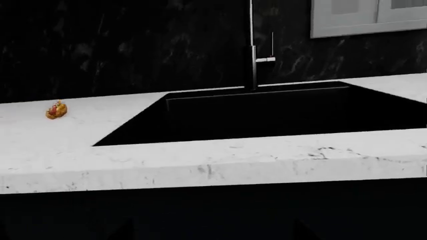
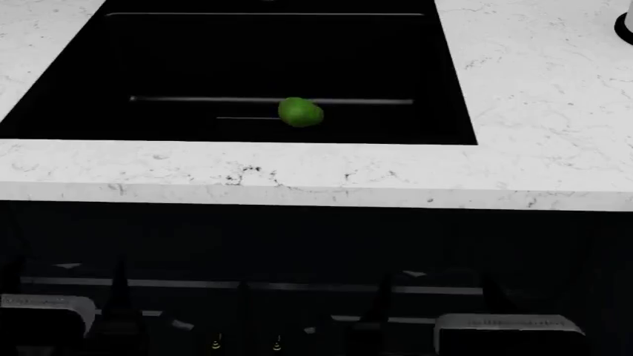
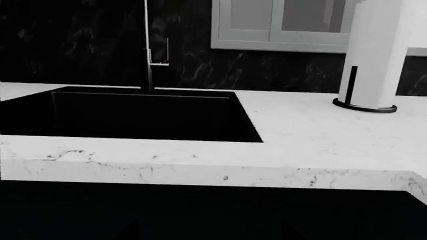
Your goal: Pick the lime from the counter and place it in the sink
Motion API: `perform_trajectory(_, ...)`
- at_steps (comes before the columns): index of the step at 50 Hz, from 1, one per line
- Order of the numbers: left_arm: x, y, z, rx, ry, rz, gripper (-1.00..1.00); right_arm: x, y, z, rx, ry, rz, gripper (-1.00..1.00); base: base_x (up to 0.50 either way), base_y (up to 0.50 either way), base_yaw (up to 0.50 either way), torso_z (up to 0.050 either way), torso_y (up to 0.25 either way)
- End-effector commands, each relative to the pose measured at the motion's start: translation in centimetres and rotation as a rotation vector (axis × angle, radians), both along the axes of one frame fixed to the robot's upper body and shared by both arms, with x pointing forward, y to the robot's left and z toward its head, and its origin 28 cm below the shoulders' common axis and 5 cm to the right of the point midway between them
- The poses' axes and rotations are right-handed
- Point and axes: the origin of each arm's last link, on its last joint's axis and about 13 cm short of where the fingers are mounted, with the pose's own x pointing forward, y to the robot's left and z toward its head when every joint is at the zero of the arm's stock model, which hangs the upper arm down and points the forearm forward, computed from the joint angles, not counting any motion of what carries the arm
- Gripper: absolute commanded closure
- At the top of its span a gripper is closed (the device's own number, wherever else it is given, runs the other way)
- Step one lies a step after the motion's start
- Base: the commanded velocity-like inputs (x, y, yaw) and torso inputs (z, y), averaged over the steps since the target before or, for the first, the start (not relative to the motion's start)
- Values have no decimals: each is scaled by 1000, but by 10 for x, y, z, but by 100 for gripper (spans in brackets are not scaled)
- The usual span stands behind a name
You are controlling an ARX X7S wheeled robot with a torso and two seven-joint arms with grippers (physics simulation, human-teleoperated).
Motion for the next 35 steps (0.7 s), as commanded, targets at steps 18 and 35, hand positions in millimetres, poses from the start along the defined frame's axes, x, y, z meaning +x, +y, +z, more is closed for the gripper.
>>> perform_trajectory(18, 32, 20, 86, 8, -26, 37, -100, 26, -41, 140, -76, -10, -53, -100, 0, 0, 0, 0, 0)
perform_trajectory(35, 26, 20, 87, 2, -37, 41, -100, 21, -41, 146, -17, -59, -5, -100, 205, -161, 0, 0, 0)
